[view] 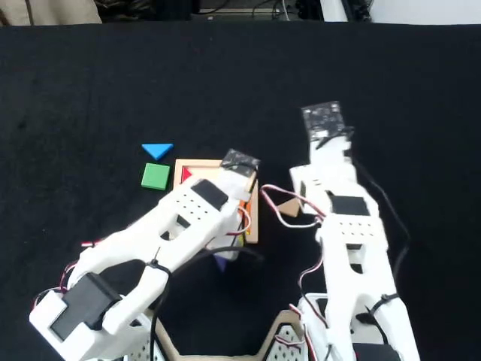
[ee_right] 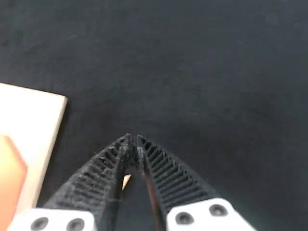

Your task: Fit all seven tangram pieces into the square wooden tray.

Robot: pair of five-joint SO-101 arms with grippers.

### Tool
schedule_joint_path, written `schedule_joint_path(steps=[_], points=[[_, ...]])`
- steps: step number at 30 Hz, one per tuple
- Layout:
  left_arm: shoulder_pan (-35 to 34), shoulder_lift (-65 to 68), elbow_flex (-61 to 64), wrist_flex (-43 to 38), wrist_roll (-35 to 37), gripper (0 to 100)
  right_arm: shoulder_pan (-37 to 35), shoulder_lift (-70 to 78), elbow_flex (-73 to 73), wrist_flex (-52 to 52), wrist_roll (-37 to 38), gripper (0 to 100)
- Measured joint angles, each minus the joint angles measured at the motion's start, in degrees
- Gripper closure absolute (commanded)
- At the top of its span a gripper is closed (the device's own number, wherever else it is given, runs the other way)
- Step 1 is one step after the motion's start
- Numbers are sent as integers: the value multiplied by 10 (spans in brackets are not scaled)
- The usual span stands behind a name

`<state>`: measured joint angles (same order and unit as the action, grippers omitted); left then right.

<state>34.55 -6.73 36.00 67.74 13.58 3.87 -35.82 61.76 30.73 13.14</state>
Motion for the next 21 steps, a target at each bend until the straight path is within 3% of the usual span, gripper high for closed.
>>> schedule_joint_path(steps=[7,12,21], points=[[-3,0,-41,0,-171,834,39,0,0,-14,-29,986],[-60,1,-94,0,-306,833,40,0,0,-16,-29,986],[-145,2,-148,0,-646,833,60,0,0,-33,-29,986]])
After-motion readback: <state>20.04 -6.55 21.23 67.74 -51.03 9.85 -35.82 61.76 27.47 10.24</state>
